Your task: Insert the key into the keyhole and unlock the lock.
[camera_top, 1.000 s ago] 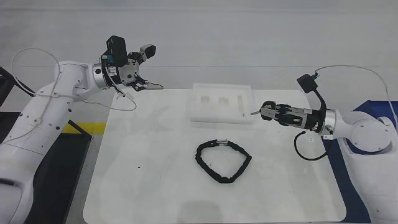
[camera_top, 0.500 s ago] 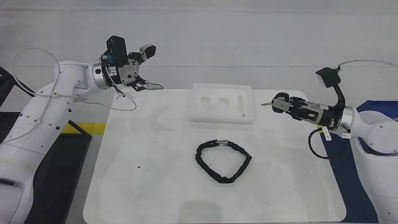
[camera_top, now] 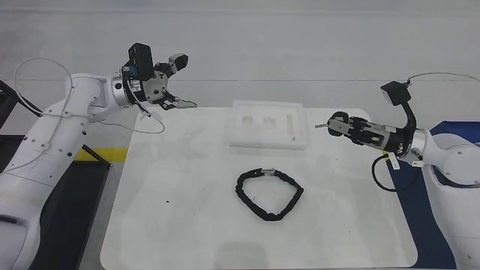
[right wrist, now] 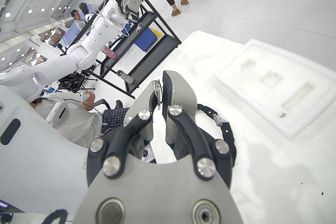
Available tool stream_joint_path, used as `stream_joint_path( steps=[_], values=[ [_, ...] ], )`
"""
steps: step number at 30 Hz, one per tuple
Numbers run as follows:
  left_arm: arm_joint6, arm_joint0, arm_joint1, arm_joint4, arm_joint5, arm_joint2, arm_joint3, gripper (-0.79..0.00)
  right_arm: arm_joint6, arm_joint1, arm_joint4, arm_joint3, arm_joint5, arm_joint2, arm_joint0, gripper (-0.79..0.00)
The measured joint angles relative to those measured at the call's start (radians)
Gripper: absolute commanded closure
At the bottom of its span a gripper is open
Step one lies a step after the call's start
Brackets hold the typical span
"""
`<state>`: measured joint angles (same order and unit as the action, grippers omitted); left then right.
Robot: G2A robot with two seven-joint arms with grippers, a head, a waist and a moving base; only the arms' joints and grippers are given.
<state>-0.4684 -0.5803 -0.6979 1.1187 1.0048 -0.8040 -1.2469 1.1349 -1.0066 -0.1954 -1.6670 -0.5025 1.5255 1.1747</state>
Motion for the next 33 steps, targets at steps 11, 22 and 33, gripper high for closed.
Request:
stream_joint_path(
  steps=[11,22,33],
  values=[
    [0.026,-0.140,-0.003,-0.049,0.008,0.022,-0.039,-0.785,0.000,0.000,0.000,0.000,0.000,0.000,0.000,0.000],
    [-0.017,-0.159,-0.008,-0.071,0.007,0.164,-0.059,-0.785,0.000,0.000,0.000,0.000,0.000,0.000,0.000,0.000],
    [-0.113,-0.118,-0.081,-0.001,0.007,0.331,-0.022,-0.785,0.000,0.000,0.000,0.000,0.000,0.000,0.000,0.000]
  ],
)
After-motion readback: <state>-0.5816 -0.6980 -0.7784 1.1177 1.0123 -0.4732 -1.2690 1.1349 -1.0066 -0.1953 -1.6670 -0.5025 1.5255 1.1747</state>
